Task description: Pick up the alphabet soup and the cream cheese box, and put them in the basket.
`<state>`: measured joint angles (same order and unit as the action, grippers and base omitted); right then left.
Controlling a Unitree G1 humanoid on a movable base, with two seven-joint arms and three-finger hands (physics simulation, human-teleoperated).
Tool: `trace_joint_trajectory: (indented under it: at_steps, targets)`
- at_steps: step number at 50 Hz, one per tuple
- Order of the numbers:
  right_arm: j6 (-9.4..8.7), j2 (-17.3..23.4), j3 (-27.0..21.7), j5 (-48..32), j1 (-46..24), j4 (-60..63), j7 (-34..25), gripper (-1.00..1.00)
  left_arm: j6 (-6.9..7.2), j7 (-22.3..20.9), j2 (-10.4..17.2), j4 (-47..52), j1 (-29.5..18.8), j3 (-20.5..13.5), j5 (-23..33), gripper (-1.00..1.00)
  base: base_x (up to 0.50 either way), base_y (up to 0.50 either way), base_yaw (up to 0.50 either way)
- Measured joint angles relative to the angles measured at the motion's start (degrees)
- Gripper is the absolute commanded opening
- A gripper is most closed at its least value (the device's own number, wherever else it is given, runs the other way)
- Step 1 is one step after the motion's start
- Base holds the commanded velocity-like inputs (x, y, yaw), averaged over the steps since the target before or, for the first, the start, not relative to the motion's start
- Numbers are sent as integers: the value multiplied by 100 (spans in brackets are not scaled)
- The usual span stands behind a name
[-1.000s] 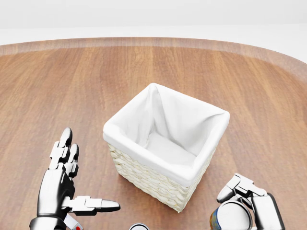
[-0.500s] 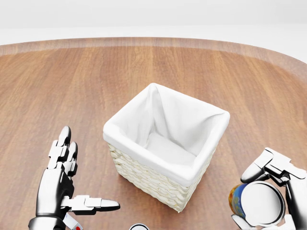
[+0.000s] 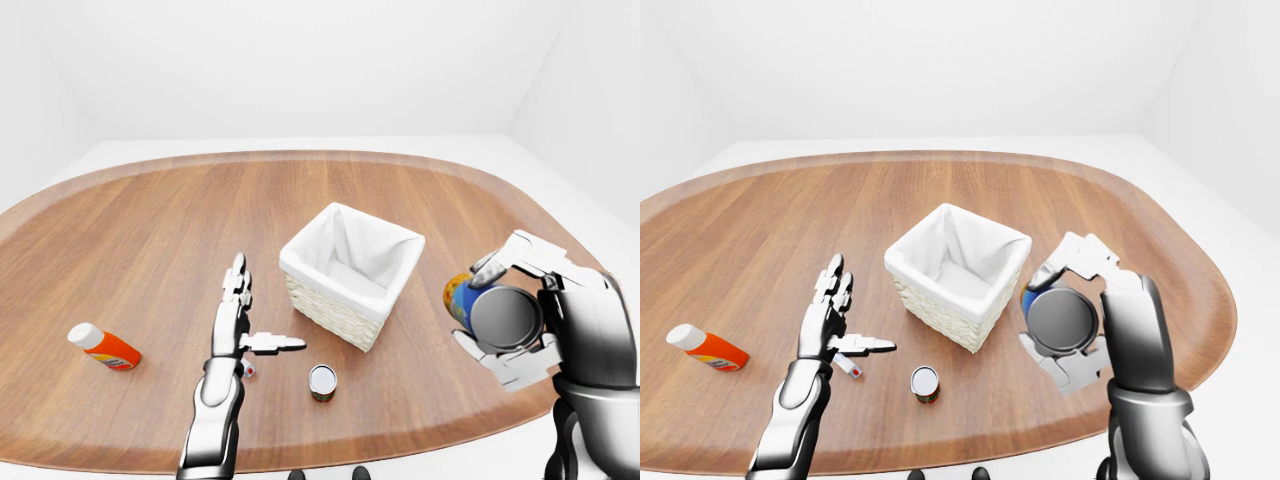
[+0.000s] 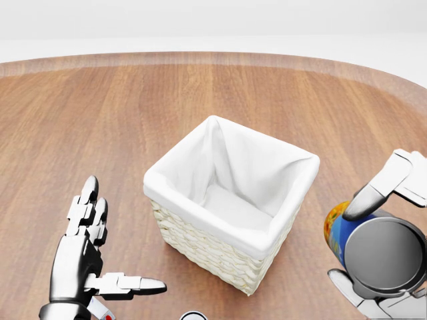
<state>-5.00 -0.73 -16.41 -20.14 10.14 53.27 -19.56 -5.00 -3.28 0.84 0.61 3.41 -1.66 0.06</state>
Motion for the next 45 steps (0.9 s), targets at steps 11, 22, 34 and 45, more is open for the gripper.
trace_joint_trajectory:
  at_steps: [11,22,34,45]
  targets:
    - [0,399,315,-162,-875,318,32,-100,0,-3,-1,13,1,5,8,100,0,0,0]
    - [0,729,599,-289,-1726,133,109,-100,0,-7,1,52,5,4,12,100,0,0,0]
    - [0,866,920,-424,-2410,-338,165,-100,0,-19,3,95,18,-4,9,100,0,0,0]
    - [0,877,1153,-460,-2916,-1256,274,-100,0,-16,6,89,4,-15,5,100,0,0,0]
